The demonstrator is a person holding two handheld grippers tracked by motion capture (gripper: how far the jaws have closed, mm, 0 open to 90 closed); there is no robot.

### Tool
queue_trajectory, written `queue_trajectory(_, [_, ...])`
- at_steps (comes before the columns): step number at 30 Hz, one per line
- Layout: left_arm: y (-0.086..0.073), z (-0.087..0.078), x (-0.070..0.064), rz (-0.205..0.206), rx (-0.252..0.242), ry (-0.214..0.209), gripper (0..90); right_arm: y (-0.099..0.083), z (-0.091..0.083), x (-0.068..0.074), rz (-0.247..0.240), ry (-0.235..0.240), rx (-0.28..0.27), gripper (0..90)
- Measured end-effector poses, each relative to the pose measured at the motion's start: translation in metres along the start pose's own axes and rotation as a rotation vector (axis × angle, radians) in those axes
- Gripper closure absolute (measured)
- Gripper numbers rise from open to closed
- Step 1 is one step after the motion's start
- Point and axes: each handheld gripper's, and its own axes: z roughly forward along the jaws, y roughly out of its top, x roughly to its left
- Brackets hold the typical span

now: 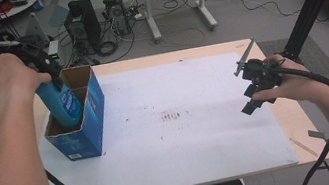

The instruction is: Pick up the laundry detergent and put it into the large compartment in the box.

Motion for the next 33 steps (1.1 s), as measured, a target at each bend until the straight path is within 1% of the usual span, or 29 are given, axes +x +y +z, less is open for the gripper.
queue_trajectory(5, [0.002, 0.018, -0.001, 0.005, 0.017, -0.007, 38.2, -0.001, -0.001, 0.0, 0.004, -0.001, 0.0, 28.4])
queue_trajectory(9, [0.003, 0.031, -0.002, 0.01, 0.028, -0.017, 38.1, -0.002, -0.002, 0.001, 0.002, -0.003, -0.001, 28.4])
queue_trajectory(14, [0.005, 0.044, -0.004, 0.014, 0.036, -0.02, 38.1, -0.002, -0.001, 0.001, 0.004, -0.002, 0.002, 28.4])
queue_trajectory(20, [0.007, 0.056, -0.005, 0.022, 0.041, -0.024, 38.1, -0.002, 0.001, 0.0, 0.001, 0.001, 0.001, 28.4])
queue_trajectory(25, [0.007, 0.066, -0.005, 0.008, 0.047, -0.028, 38.1, -0.002, 0.002, 0.0, -0.001, 0.002, 0.005, 28.5])
queue_trajectory(27, [0.008, 0.07, -0.004, 0.013, 0.048, -0.029, 38.1, -0.002, 0.002, -0.001, 0.0, 0.003, 0.004, 28.5])
queue_trajectory(33, [0.008, 0.083, -0.004, 0.01, 0.043, -0.029, 38.1, -0.002, 0.003, -0.001, 0.004, 0.004, 0.006, 28.8])
